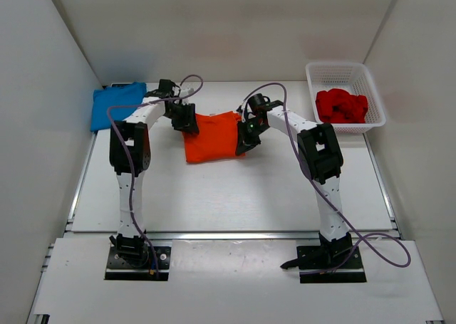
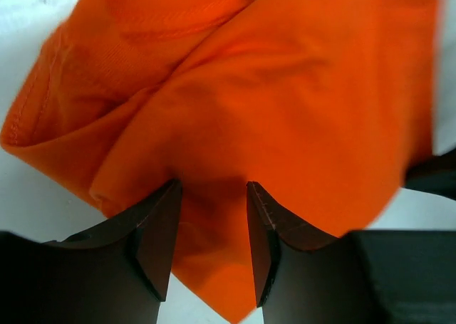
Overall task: Fold and stack the t-shirts
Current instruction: Smooth out wrinkles on the folded tshirt
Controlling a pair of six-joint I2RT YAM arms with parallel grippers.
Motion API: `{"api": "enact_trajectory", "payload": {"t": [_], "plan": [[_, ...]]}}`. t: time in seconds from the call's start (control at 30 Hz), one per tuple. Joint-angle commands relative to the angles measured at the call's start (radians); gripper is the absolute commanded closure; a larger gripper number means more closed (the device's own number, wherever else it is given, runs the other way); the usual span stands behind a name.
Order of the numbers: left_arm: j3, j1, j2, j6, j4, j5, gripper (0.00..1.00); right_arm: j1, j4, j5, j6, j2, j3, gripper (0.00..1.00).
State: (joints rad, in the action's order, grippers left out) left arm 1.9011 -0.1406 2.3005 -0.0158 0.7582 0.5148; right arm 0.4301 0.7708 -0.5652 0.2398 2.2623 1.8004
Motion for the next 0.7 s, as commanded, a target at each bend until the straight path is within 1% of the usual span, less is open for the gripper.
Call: {"api": "enact_trajectory", "payload": {"t": [0.0,0.07,0.13,0.23,0.27,0.3,0.33,0.37,0.43,0.47,0.53,0.67], "plan": [[0.015,0.003,-0.021,0.01,0.01,-0.045,0.48,-0.008,-0.005,0.001,-0.004,-0.023,0.013,1.0],[0.016,0.012,-0.013,0.014,0.007,-0.148,0.46,-0.004,-0.005,0.002,-0.007,-0.024,0.01,1.0],[0.038,0.025,0.002,0.001,0.007,-0.176,0.44,-0.004,-0.001,0.004,-0.008,-0.021,0.008,1.0],[0.042,0.042,-0.022,-0.001,0.007,-0.145,0.4,-0.002,-0.008,-0.008,-0.011,-0.02,0.008,1.0],[0.042,0.035,-0.038,0.01,0.013,-0.138,0.37,-0.001,-0.004,-0.01,-0.008,-0.02,0.005,1.0],[0.056,0.038,-0.058,0.011,0.015,-0.136,0.32,-0.001,-0.008,-0.012,-0.01,-0.024,0.01,0.99],[0.055,0.024,-0.09,0.013,0.007,-0.128,0.29,-0.002,-0.007,-0.013,-0.014,-0.023,0.008,1.0],[0.061,0.022,-0.107,0.011,0.003,-0.107,0.24,-0.001,-0.007,-0.013,-0.011,-0.027,0.01,1.0],[0.043,0.025,-0.179,0.004,0.003,-0.079,0.06,-0.001,-0.011,-0.018,-0.019,-0.029,0.011,1.0],[0.035,0.029,-0.193,0.002,0.001,-0.059,0.02,0.001,-0.01,-0.021,-0.022,-0.027,0.007,1.0],[-0.016,0.039,-0.252,0.002,0.013,-0.058,0.01,0.009,-0.013,-0.027,-0.02,-0.03,0.019,1.0],[-0.128,0.064,-0.311,-0.003,0.032,-0.097,0.01,0.001,-0.013,-0.033,-0.022,-0.035,0.028,1.0]]}}
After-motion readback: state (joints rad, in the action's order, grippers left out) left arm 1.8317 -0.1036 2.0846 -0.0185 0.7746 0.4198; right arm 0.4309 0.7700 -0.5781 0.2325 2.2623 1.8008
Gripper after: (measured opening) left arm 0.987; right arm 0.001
